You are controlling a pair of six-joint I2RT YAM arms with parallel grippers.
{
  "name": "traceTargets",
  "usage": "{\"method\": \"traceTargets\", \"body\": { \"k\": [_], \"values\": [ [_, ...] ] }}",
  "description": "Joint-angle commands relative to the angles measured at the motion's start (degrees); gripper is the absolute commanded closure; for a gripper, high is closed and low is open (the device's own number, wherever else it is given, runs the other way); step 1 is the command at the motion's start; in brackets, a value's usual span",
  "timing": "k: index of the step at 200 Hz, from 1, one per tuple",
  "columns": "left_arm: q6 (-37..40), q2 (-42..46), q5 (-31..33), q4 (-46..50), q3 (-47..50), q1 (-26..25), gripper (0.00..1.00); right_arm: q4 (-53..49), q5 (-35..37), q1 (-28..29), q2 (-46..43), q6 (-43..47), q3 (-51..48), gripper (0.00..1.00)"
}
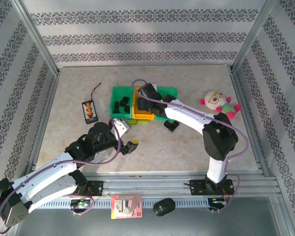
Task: Sort the legos into containers by color
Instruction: Place the lego in the container.
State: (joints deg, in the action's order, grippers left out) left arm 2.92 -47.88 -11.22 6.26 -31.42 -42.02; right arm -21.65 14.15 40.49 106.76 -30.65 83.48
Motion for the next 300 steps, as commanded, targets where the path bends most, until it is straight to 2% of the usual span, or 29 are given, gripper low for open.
{"method": "traceTargets", "body": {
  "k": [1, 45, 89, 129, 149, 193, 234, 271, 300],
  "values": [
    [-0.3, 0.9, 1.1, 1.4, -0.3, -0.9, 0.01, -2.4, -0.9, -1.7, 4.5, 3.4, 4.8, 0.38],
    [-0.2, 0.8, 1.7, 1.3, 0.0, -0.9, 0.01, -4.5, -2.2, -4.1, 11.0, 5.4, 12.7, 0.37],
    [0.1, 0.2, 2.2, 0.9, 0.0, -0.9, 0.01, -5.3, -3.1, -5.4, 13.9, 6.3, 16.0, 0.35],
    [-0.1, -0.3, 2.1, 0.5, 0.2, -0.9, 0.01, -5.9, -4.0, -5.7, 13.3, 7.2, 17.3, 0.21],
    [-0.4, -0.3, 2.5, 0.2, 0.4, -0.9, 0.01, -5.6, -4.1, -5.5, 10.9, 7.4, 16.2, 0.18],
    [-2.9, -2.8, 8.5, -0.5, 0.2, -0.9, 0.01, -3.9, -3.5, -4.8, 2.6, 8.0, 9.3, 0.16],
    [-7.6, -8.7, 15.2, 1.5, -1.9, -0.9, 0.01, -1.1, -2.2, -3.6, -8.4, 7.7, -3.8, 0.15],
    [-20.1, -14.6, 28.4, 8.4, -5.6, -0.5, 0.01, 1.6, -2.7, -3.4, -18.6, 5.6, -17.1, 0.15],
    [-25.6, -19.4, 30.0, 12.7, -7.0, 1.2, 0.01, 4.7, -5.8, -3.0, -23.2, 6.0, -24.5, 0.15]
  ]
}}
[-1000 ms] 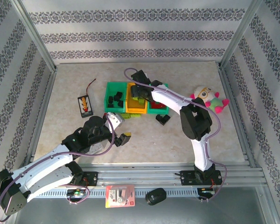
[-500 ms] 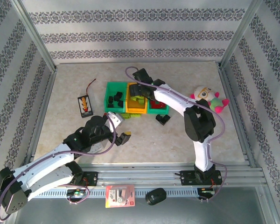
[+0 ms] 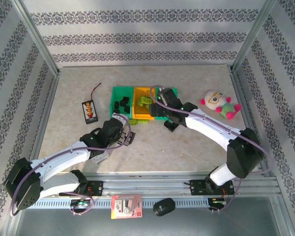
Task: Sort the legos into containers by color
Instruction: Place the lego in the container, then pick up the lego from the center of the table.
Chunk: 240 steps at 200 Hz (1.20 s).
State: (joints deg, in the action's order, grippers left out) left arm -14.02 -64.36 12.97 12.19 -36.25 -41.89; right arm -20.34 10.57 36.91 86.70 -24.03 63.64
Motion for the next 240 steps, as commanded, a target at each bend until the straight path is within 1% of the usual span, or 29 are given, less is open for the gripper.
{"method": "traceTargets", "body": {
  "k": [1, 23, 29, 37, 56, 72, 114, 158, 193, 216, 240],
  "values": [
    [-8.7, -3.1, 5.8, 7.0, -2.2, 1.2, 0.01, 3.4, -2.3, 0.6, -3.2, -0.6, -4.8, 0.15],
    [-12.3, -6.0, 7.2, 9.9, -3.9, 3.0, 0.01, 5.1, -2.9, 1.8, -5.6, -0.3, -7.7, 0.15],
    [-14.4, -6.7, 8.3, 10.7, -4.3, 3.5, 0.0, 5.5, -2.9, 2.1, -6.0, -0.3, -8.2, 0.15],
    [-17.5, -7.6, 9.3, 11.8, -4.7, 4.3, 0.03, 5.9, -2.9, 2.4, -6.5, -0.5, -8.8, 0.15],
    [-23.6, -10.2, 8.2, 12.9, -5.3, 6.4, 0.08, 6.3, -2.9, 2.9, -6.8, -0.7, -9.3, 0.15],
    [-26.1, -12.9, 6.6, 12.8, -6.1, 7.1, 0.11, 6.6, -2.9, 3.3, -6.7, -0.8, -9.3, 0.14],
    [-29.0, -18.9, 4.8, 11.7, -8.3, 7.3, 0.16, 6.7, -2.7, 3.8, -5.9, -1.1, -8.9, 0.14],
    [-30.1, -22.3, 4.4, 10.6, -8.8, 7.9, 0.25, 6.6, -2.8, 3.9, -5.5, -1.4, -9.0, 0.14],
    [-30.2, -23.2, 4.5, 10.8, -8.7, 8.3, 0.39, 6.7, -2.6, 3.9, -5.0, -1.5, -9.0, 0.14],
    [-30.3, -23.0, 4.4, 10.8, -8.3, 8.5, 0.49, 6.8, -2.8, 3.9, -4.7, -1.7, -8.9, 0.14],
    [-30.1, -22.9, 4.0, 10.4, -7.7, 8.7, 0.58, 6.7, -2.9, 3.9, -4.7, -1.9, -8.9, 0.14]
  ]
}}
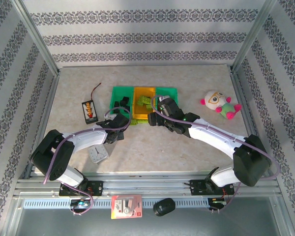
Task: Sort the legos into containers by color
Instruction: Pick up the lego from the center of the table.
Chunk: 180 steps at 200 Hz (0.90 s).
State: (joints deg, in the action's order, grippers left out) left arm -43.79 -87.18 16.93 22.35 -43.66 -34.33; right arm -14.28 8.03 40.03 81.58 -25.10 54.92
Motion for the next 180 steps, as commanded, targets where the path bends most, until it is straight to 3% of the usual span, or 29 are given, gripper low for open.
{"method": "traceTargets", "body": {
  "k": [1, 30, 71, 137, 180],
  "values": [
    [-0.4, -0.1, 0.1, 0.3, -0.4, 1.1, 0.58, 0.7, -0.4, 0.8, 0.4, -0.7, -0.2, 0.14],
    [-0.1, 0.2, -0.2, 1.0, -0.5, 1.2, 0.71, 0.8, 0.0, 0.8, 0.6, -0.6, -0.3, 0.14],
    [0.5, 2.5, 0.1, 2.4, 0.0, 1.3, 0.81, 0.9, -0.1, 0.8, 0.5, -0.9, -0.4, 0.14],
    [2.7, 11.8, 0.1, 8.3, -0.6, 1.3, 0.84, 0.7, 0.5, 0.9, -1.9, -0.7, -1.0, 0.14],
    [7.8, 16.3, -4.2, 6.5, -3.3, 0.0, 0.88, -0.2, 2.8, 0.5, -4.6, -0.2, -1.8, 0.14]
  ]
}}
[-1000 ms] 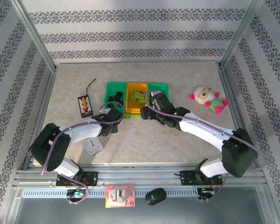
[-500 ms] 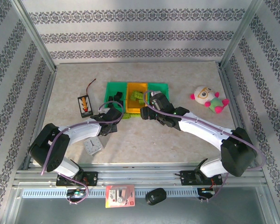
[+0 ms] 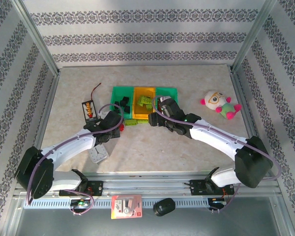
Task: Sort the legos into containers by color
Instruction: Pick up the lego from the center of the table, then place the lego in the container.
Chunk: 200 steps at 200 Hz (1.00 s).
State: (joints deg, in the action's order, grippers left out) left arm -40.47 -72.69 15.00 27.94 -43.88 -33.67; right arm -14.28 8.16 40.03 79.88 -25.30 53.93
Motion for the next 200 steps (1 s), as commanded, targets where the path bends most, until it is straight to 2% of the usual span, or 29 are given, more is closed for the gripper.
{"method": "traceTargets", "body": {
  "k": [1, 46, 112, 151, 200],
  "values": [
    [4.6, 1.8, -2.3, 0.9, -3.2, -0.7, 0.88, -0.2, 2.8, 0.5, -3.0, 0.0, -0.9, 0.14],
    [8.6, -3.7, -5.7, -3.8, -11.5, -4.0, 0.9, -2.1, 4.3, -2.0, -12.1, 0.3, -4.7, 0.14],
    [12.9, -23.1, -11.2, -9.2, -31.1, -7.5, 0.89, -8.3, 2.5, -5.6, -28.7, -1.1, -11.3, 0.14],
    [14.7, -36.5, -13.9, -8.3, -45.4, -8.5, 0.89, -10.5, 2.4, -7.0, -32.7, -1.1, -13.1, 0.14],
    [16.3, -49.9, -15.0, -4.3, -61.2, -8.5, 0.88, -11.2, 1.9, -8.3, -33.3, -0.7, -13.7, 0.14]
  ]
}}
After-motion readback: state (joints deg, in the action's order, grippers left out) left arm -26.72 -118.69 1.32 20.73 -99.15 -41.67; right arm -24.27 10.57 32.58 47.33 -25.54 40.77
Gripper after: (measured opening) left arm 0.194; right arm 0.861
